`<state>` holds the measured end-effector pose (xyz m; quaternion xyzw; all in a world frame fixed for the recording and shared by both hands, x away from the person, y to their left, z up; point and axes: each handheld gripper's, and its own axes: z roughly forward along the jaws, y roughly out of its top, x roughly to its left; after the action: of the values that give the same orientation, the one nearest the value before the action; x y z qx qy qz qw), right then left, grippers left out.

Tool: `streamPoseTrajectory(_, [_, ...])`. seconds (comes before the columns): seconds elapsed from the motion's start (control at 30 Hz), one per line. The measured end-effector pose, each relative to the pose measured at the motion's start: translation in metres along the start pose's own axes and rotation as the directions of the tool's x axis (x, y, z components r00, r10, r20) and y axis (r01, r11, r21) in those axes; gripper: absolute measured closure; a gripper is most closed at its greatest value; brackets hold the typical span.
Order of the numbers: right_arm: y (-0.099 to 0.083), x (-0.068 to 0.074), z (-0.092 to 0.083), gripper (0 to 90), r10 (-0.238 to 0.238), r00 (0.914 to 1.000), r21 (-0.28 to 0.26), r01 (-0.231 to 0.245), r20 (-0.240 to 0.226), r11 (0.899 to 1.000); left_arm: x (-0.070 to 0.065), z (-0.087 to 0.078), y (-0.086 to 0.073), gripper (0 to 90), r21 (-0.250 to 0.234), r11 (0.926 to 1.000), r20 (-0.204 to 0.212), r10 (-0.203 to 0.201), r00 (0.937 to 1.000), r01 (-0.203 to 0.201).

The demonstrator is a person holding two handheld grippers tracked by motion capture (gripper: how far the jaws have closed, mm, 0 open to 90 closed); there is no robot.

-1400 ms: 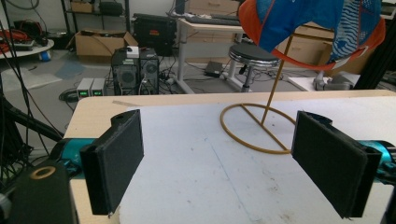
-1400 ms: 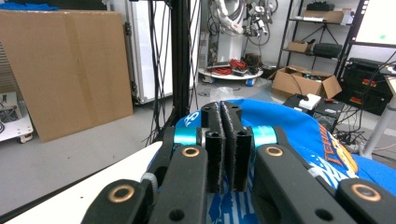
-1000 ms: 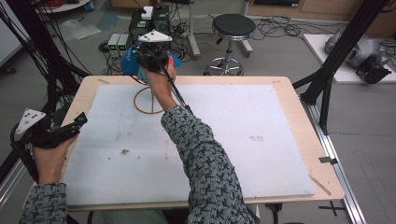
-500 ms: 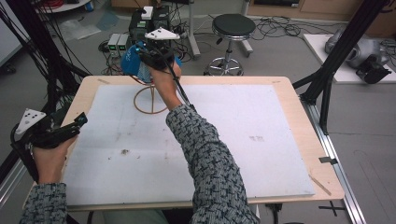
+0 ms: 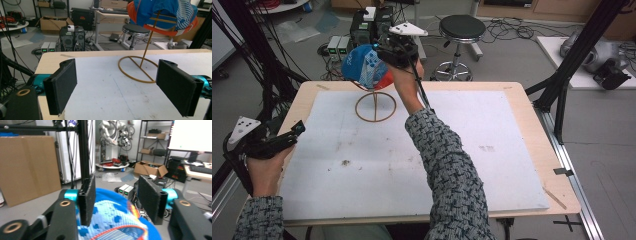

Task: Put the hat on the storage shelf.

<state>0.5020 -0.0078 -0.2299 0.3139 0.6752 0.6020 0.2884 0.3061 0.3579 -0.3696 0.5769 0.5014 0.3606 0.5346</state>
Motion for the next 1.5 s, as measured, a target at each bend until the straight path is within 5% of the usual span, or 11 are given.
streamPoseTrajectory(0.53, [0.004,-0.056,-0.055,29.2,0.060,0.9869,-0.064,-0.051,0.150,0.997,0.001,0.002,-0.001,17.4,0.009,1.0000,0.000,0.000,1.0000,0.000])
streamPoseTrajectory(1.1, [-0.008,-0.105,-0.131,12.5,0.081,0.9526,-0.103,-0.053,0.293,0.993,-0.001,0.004,-0.004,17.4,0.023,0.9997,0.002,0.008,1.0000,-0.008])
streamPoseTrajectory(1.33, [-0.019,-0.119,-0.163,12.3,0.062,0.9475,-0.110,-0.029,0.313,0.993,-0.002,0.005,-0.004,17.4,0.024,0.9997,0.001,0.010,0.9999,-0.010])
streamPoseTrajectory(1.5, [-0.034,-0.124,-0.184,12.1,0.046,0.9519,-0.100,-0.016,0.303,0.995,-0.002,0.004,-0.004,17.4,0.026,0.9996,-0.001,0.011,0.9999,-0.011])
